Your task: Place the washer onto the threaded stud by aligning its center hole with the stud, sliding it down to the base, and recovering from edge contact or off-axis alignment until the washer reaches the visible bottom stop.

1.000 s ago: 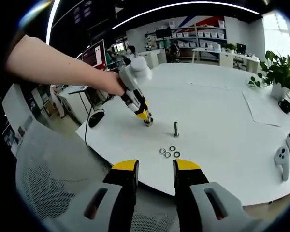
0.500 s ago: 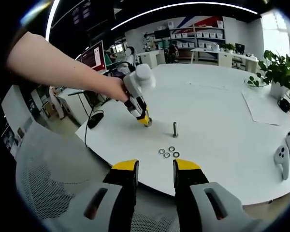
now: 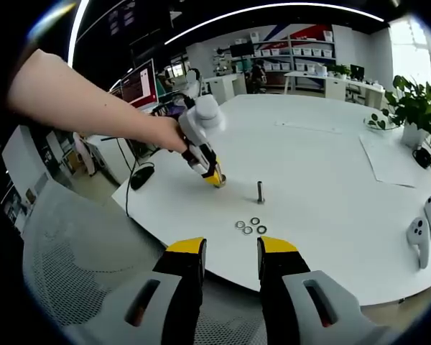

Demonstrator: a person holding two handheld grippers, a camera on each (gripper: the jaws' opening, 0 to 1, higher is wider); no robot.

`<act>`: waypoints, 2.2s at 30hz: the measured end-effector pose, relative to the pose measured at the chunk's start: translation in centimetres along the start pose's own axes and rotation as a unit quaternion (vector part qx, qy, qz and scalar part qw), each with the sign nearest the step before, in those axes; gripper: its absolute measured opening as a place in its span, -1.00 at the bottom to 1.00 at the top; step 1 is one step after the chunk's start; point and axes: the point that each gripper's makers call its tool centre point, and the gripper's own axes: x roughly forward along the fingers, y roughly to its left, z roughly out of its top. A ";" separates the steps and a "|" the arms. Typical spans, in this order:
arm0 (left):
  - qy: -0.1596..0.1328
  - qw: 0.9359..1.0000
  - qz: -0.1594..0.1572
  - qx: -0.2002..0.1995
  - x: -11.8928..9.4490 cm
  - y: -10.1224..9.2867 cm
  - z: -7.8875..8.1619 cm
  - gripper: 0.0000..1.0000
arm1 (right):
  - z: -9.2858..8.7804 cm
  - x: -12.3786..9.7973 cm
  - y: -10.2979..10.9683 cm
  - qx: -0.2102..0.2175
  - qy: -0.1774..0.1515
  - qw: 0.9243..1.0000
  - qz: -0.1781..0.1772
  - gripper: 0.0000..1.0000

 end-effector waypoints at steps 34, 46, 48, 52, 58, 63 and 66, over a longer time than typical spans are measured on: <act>-0.159 0.975 0.060 -0.141 -9.7 -2.2 -4.2 -0.43 | -0.1 0.1 0.4 -0.011 0.005 1.000 0.008 -0.38; -0.213 0.954 0.066 -0.198 -14.2 -4.7 -7.7 -0.34 | -0.1 0.1 0.5 -0.011 0.005 1.000 0.010 -0.38; -0.222 0.952 0.067 -0.200 -14.8 -4.7 -8.3 -0.34 | -0.2 0.1 0.5 -0.013 0.008 1.000 0.011 -0.37; -0.226 0.950 0.062 -0.204 -15.7 -5.3 -9.5 -0.34 | -0.3 0.2 0.7 -0.019 0.013 1.000 0.013 -0.37; -0.240 0.943 0.063 -0.221 -17.7 -6.3 -11.0 -0.34 | -0.4 0.2 0.9 -0.029 0.018 0.999 0.017 -0.37; -0.248 0.942 0.071 -0.216 -19.0 -7.0 -11.9 -0.33 | -0.6 0.3 0.8 -0.029 0.021 0.999 0.013 -0.37; -0.252 0.939 0.057 -0.228 -19.4 -7.4 -12.3 -0.33 | -0.7 0.3 0.7 -0.039 0.028 0.999 0.009 -0.36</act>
